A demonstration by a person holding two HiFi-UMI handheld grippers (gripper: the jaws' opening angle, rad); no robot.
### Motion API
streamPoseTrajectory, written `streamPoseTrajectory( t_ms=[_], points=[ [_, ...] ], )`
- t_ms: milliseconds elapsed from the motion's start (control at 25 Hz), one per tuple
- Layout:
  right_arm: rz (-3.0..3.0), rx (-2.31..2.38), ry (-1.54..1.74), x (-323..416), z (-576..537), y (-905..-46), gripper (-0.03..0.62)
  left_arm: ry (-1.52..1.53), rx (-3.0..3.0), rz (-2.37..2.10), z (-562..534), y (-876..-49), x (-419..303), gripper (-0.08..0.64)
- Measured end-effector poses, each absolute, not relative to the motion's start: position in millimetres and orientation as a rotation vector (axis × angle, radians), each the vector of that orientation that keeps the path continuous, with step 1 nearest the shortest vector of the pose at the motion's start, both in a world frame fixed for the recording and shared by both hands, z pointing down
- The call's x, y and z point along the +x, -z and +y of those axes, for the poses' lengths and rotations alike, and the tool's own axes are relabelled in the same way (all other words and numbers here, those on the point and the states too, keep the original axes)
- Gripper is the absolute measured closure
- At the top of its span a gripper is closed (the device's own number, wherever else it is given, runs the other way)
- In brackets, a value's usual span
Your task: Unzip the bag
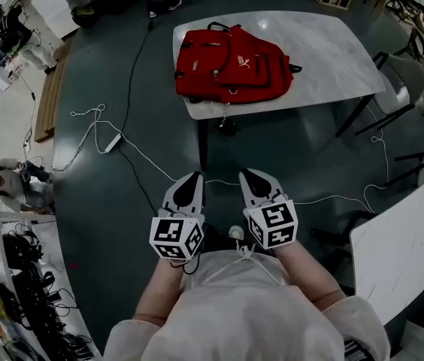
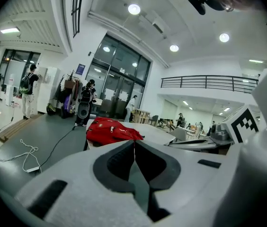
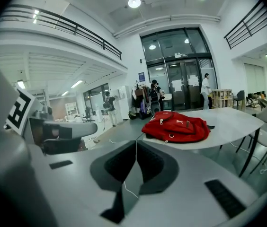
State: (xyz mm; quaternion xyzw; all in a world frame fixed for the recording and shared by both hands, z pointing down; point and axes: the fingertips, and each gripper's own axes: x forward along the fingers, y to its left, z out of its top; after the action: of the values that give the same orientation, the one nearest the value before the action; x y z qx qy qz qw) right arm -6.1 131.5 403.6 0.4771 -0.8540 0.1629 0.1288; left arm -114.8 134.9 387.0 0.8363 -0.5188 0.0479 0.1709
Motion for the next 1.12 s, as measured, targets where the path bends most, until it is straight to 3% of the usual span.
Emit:
streamPoseTrajectory(
  t_ms=[480,1120],
  points=[
    [-2.328,1.531,-0.488,-8,11,-429,0.563,-0.190,2.463,-1.271,-7,-405,-111,0.538],
    [-1.972,1.622,-0.783,-30,-108,-514,0.563,-0.373,2.415,-0.988,-142,-486,-138,0.538]
  ],
)
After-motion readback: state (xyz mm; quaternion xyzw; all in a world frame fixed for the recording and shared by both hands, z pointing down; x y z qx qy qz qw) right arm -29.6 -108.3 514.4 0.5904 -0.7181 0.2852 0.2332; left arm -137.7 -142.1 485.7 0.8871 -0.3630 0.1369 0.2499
